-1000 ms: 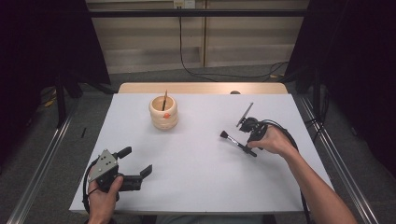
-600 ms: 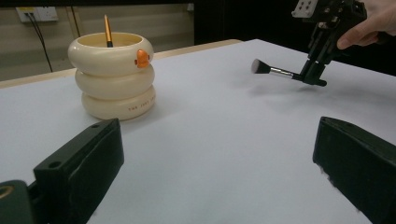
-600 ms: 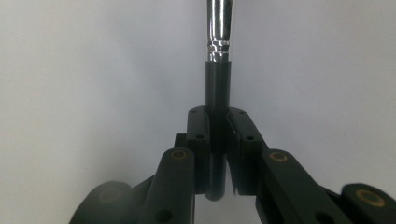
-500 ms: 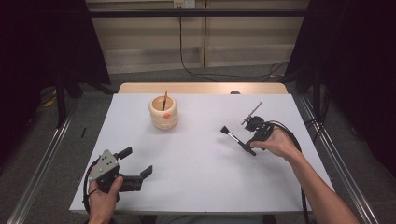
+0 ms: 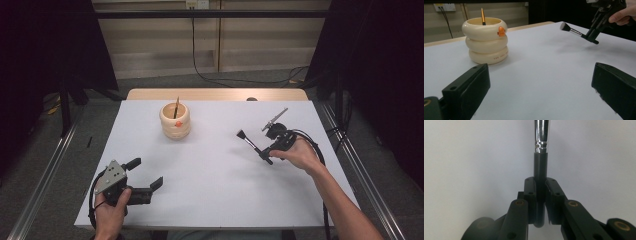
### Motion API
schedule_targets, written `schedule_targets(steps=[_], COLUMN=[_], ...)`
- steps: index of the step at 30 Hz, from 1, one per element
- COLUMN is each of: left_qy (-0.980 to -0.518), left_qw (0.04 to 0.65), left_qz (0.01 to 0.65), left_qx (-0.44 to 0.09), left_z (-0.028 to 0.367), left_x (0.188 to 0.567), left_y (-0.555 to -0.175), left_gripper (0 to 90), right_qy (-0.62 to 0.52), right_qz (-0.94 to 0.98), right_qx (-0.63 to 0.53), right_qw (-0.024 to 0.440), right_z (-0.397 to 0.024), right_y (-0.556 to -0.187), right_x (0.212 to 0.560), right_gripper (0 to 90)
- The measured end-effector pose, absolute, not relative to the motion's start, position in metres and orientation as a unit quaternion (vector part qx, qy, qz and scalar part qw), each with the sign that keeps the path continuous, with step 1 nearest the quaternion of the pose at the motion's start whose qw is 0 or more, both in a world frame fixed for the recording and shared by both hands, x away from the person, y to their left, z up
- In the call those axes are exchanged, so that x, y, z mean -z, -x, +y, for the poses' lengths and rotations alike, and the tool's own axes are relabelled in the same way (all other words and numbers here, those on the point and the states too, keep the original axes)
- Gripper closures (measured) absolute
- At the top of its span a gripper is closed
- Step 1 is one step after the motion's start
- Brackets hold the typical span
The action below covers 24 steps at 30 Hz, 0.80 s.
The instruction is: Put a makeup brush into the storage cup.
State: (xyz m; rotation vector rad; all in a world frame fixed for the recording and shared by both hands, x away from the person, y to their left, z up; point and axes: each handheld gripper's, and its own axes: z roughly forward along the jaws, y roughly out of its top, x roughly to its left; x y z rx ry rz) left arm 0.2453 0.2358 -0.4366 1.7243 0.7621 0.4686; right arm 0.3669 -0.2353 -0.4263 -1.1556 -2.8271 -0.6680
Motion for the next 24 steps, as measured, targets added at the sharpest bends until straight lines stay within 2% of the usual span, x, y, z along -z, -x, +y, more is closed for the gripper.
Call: schedule_targets(steps=[14, 24], left_qy=[-0.733, -0.733], left_qw=[0.564, 0.562], left_qz=[0.325, 0.327], left_qx=[-0.198, -0.200], left_z=[0.236, 0.236], left_x=[0.437, 0.436], left_y=[-0.245, -0.244], left_gripper=[1.7, 1.8], right_qy=[0.378, 0.366], right_qz=[-0.880, -0.852], right_qx=[0.288, 0.369], right_qw=[-0.020, -0.058], right_z=[-0.240, -0.247], right_y=[-0.361, -0.355], right_x=[0.427, 0.426], right_gripper=[80.2, 80.2])
